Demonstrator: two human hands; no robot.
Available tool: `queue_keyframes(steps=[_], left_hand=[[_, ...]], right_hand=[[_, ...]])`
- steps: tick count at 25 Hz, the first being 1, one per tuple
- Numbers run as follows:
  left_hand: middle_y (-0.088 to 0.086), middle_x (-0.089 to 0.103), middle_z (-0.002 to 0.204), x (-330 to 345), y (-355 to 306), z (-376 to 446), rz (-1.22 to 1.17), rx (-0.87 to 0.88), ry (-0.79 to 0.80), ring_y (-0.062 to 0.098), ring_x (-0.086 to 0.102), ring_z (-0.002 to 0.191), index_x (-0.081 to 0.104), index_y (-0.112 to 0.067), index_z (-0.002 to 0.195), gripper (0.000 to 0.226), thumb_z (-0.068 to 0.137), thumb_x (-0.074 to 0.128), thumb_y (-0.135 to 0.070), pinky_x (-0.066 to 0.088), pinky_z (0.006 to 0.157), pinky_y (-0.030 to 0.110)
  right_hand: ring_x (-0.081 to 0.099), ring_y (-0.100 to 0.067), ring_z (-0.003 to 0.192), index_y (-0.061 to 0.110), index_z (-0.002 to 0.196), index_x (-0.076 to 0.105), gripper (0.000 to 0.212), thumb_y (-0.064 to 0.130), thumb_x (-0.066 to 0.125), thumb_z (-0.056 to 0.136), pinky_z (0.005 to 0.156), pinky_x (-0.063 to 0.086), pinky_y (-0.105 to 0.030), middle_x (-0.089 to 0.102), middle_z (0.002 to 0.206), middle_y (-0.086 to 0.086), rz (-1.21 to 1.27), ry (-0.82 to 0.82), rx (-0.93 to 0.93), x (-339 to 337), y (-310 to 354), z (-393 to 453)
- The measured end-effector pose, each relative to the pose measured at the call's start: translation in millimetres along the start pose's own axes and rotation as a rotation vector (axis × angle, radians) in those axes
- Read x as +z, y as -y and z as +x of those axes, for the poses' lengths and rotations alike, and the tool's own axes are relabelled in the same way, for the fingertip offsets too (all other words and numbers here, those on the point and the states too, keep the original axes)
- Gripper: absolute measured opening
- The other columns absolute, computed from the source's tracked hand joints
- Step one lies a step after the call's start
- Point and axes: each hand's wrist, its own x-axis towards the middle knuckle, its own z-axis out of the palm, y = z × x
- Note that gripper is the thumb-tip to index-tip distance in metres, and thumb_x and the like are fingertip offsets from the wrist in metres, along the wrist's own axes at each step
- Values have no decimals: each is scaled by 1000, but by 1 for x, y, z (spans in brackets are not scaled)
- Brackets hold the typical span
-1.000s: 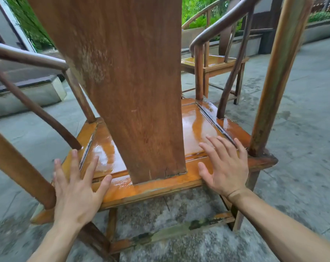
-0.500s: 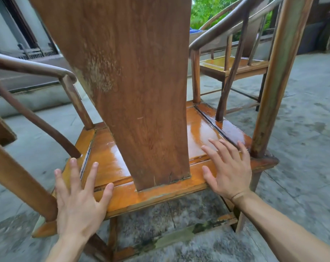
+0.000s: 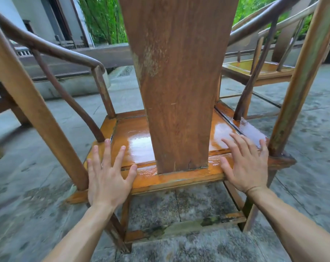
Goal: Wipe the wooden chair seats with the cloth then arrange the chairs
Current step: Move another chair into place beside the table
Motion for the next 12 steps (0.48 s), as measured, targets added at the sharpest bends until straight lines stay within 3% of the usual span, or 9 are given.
queue_keyframes(steps=[3,6,9,12], left_hand=[[1,-3,168,-2,-2,1,-3,-8,-1,29,-8,155,26,-34,156,76,91,11,-70,5,125,53],[-3,-13,166,-16,-7,-8,-51,-54,92,25,-11,155,16,-35,158,81,88,2,-72,4,126,48],[-6,-12,166,-34,-2,-31,-156,58,57,19,-11,155,19,-35,158,81,87,1,-71,4,126,45],[-4,6,168,-66,20,-48,-224,166,-20,19,-2,155,30,-33,155,72,93,16,-67,13,125,48]], right_hand=[[40,-32,136,25,140,49,55,49,33,93,111,21,-69,46,148,-8,-35,143,41,-5,6,-1],[31,-35,141,31,144,40,56,56,25,96,111,21,-72,37,154,-9,-45,241,152,-38,26,-9],[33,-36,140,33,144,37,57,61,17,98,110,26,-71,35,154,-7,-29,194,119,-78,49,-36],[33,-36,142,33,144,38,55,59,22,98,112,27,-68,34,154,-5,-24,186,47,-122,77,-38]])
